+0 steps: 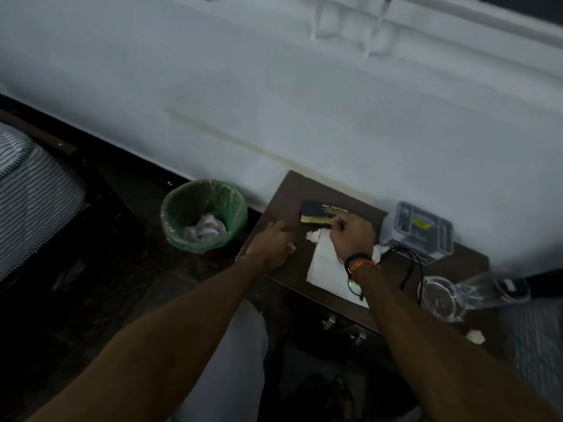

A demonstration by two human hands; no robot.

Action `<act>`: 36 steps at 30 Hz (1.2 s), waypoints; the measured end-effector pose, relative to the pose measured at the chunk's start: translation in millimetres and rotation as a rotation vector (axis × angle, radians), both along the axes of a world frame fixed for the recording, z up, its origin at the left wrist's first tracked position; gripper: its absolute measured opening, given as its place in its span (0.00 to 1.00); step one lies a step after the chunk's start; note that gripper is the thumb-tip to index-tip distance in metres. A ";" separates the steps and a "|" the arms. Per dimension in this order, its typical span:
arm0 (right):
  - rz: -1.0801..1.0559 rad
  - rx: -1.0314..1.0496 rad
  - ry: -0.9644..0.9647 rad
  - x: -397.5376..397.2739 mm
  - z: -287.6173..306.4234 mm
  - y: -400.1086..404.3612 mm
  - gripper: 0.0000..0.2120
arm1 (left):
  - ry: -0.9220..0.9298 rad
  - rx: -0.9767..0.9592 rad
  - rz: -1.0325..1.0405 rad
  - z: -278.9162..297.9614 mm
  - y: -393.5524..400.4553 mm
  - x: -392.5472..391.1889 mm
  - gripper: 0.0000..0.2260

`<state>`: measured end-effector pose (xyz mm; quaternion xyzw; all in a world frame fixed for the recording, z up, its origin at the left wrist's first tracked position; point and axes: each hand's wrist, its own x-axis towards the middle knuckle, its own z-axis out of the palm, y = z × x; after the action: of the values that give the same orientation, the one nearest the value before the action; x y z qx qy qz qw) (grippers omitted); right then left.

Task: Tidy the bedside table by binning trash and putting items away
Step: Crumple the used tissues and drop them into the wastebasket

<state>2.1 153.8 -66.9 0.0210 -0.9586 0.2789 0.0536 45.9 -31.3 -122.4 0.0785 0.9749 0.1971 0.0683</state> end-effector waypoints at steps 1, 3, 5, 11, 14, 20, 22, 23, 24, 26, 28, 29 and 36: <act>-0.003 0.009 0.003 0.9 -1.3 7.5 0.10 | 0.005 0.020 0.015 0.9 3.1 -0.8 0.09; 0.010 0.017 0.011 1.8 -2.9 22.4 0.09 | -0.002 0.065 0.066 4.4 10.0 -4.5 0.07; -0.002 -0.001 0.025 2.7 -3.5 32.6 0.09 | -0.013 0.175 0.174 6.9 12.9 -10.4 0.06; -0.021 -0.017 0.044 12.0 -4.4 59.9 0.08 | -0.033 0.206 0.065 16.5 34.7 -32.5 0.19; -0.005 0.012 0.060 23.3 -6.0 77.5 0.08 | -0.068 0.082 -0.071 6.9 46.2 -36.6 0.21; -0.123 0.071 0.089 40.5 -16.6 110.0 0.09 | -0.003 0.053 -0.034 8.2 62.0 -31.5 0.10; -0.185 0.079 0.081 43.2 -18.5 114.2 0.11 | 0.019 0.080 0.016 11.3 65.2 -31.1 0.08; -0.210 0.076 0.081 44.2 -18.6 115.6 0.14 | 0.035 0.097 0.038 12.1 65.7 -31.2 0.08; -0.233 0.069 0.078 44.7 -18.2 116.8 0.16 | 0.045 0.114 0.068 13.3 66.2 -30.9 0.07; -0.271 0.048 0.056 44.9 -17.7 119.3 0.19 | 0.050 0.149 0.125 15.9 65.7 -30.9 0.05; -0.277 0.039 0.045 44.8 -18.7 121.4 0.20 | 0.080 0.182 0.130 17.6 65.2 -31.4 0.04; -0.268 0.053 0.043 44.0 -19.4 122.3 0.19 | 0.101 0.201 0.116 17.9 65.1 -32.1 0.02; -0.038 0.218 0.003 22.0 -17.5 115.5 0.14 | 0.127 0.320 0.049 23.4 75.2 -34.9 0.02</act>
<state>24.1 269.3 -84.4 0.0089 -0.9834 0.1718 0.0577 10.9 43.9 -99.0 0.0771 0.9349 0.3461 -0.0115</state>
